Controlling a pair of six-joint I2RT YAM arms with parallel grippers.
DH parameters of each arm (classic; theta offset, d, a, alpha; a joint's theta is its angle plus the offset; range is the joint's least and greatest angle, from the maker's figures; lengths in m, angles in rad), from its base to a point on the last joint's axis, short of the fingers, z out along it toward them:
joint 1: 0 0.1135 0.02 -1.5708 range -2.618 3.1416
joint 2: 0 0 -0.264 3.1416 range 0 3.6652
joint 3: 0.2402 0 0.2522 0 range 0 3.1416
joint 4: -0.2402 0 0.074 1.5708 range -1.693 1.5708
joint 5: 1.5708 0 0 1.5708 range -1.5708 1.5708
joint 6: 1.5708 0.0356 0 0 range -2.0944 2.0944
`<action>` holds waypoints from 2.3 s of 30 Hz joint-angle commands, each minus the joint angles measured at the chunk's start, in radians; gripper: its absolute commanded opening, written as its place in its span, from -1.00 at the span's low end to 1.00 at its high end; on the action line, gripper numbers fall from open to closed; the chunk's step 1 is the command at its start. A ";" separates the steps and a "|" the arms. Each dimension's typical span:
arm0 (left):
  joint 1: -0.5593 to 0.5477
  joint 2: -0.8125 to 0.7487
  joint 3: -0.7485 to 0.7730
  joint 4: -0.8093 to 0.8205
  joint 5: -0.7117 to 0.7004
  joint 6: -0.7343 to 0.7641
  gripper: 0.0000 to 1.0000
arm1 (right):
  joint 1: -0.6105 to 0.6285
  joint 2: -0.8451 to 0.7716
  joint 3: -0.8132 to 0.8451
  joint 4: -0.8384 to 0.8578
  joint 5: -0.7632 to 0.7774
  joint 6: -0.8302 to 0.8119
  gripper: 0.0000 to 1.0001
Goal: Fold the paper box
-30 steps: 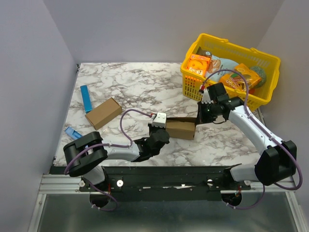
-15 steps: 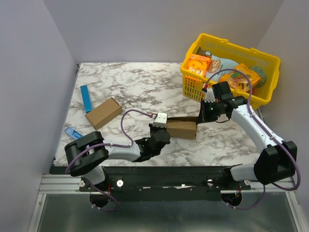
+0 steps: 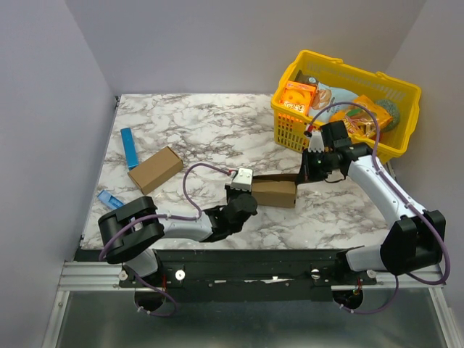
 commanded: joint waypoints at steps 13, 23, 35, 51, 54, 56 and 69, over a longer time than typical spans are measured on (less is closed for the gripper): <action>-0.011 0.071 -0.023 -0.390 0.087 0.028 -1.00 | 0.040 -0.114 -0.171 0.113 0.297 0.052 -0.46; -0.016 0.077 -0.017 -0.396 0.089 0.037 -1.00 | 0.040 -0.161 -0.211 0.182 0.306 0.030 -0.32; -0.019 0.057 -0.005 -0.418 0.092 0.024 -1.00 | 0.041 -0.155 -0.243 0.251 0.289 0.000 -0.95; 0.030 -0.197 0.044 -0.547 0.206 -0.007 0.41 | 0.055 -0.160 -0.235 0.242 0.266 -0.032 -0.99; 0.087 -0.285 0.017 -0.536 0.330 -0.033 0.60 | 0.057 -0.160 -0.235 0.240 0.263 -0.032 -0.99; 0.139 -0.354 -0.017 -0.525 0.386 -0.047 0.70 | 0.060 -0.161 -0.235 0.239 0.263 -0.032 -0.99; 0.311 -0.524 -0.147 -0.327 0.765 -0.068 0.85 | 0.072 -0.169 -0.235 0.237 0.263 -0.032 -0.99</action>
